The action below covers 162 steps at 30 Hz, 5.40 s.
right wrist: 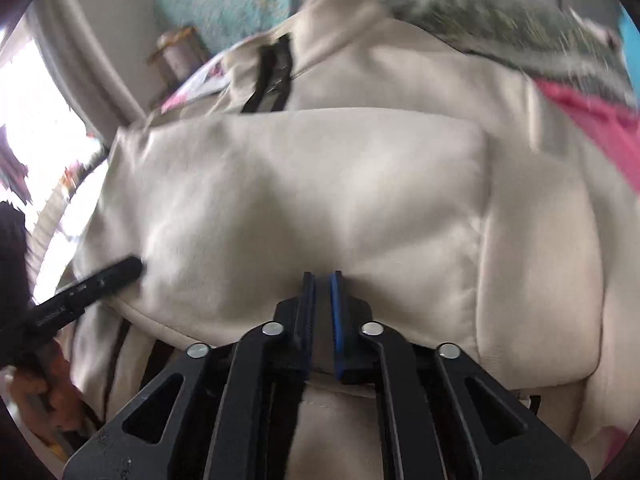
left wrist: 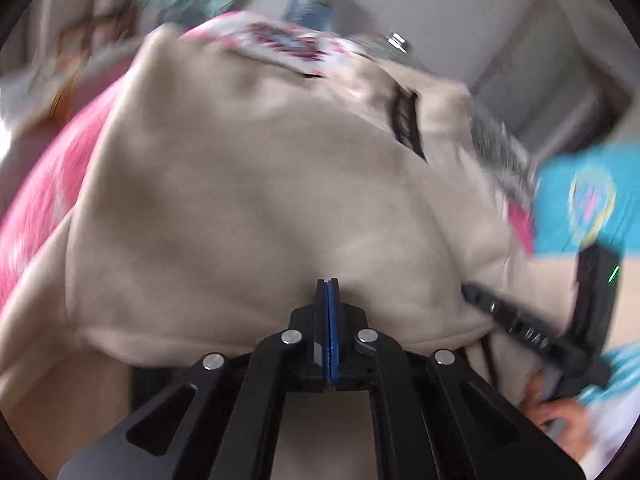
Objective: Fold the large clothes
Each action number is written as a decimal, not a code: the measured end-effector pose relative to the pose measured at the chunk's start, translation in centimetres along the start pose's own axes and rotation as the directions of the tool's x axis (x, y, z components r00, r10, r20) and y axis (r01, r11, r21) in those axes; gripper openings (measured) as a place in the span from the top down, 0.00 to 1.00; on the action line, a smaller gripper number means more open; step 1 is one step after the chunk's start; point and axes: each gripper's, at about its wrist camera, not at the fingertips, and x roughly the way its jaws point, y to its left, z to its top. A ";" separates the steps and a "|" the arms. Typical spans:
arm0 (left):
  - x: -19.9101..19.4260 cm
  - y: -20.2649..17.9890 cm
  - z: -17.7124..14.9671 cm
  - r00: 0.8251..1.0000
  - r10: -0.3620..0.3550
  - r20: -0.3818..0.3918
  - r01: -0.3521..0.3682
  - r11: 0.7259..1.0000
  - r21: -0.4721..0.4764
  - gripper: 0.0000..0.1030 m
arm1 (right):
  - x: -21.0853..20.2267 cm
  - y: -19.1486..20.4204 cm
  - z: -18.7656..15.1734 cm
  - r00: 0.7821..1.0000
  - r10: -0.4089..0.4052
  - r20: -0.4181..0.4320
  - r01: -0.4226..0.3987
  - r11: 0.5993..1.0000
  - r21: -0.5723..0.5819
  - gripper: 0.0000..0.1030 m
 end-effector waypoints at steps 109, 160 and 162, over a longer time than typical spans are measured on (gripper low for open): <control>-7.2 6.4 5.3 0.942 0.330 0.061 -0.332 0.943 0.034 0.62 | -2.1 -3.2 1.3 0.979 -0.200 0.043 0.204 0.939 -0.278 0.62; -1.4 6.9 2.2 0.984 -0.155 0.092 0.176 0.933 -0.314 0.97 | -0.7 -2.8 -1.2 0.971 -0.200 0.131 0.235 0.895 -0.379 0.51; -1.7 5.7 2.3 0.992 -0.093 0.080 0.111 0.961 -0.255 0.97 | -0.7 -2.8 -1.2 0.970 -0.204 0.132 0.239 0.893 -0.381 0.51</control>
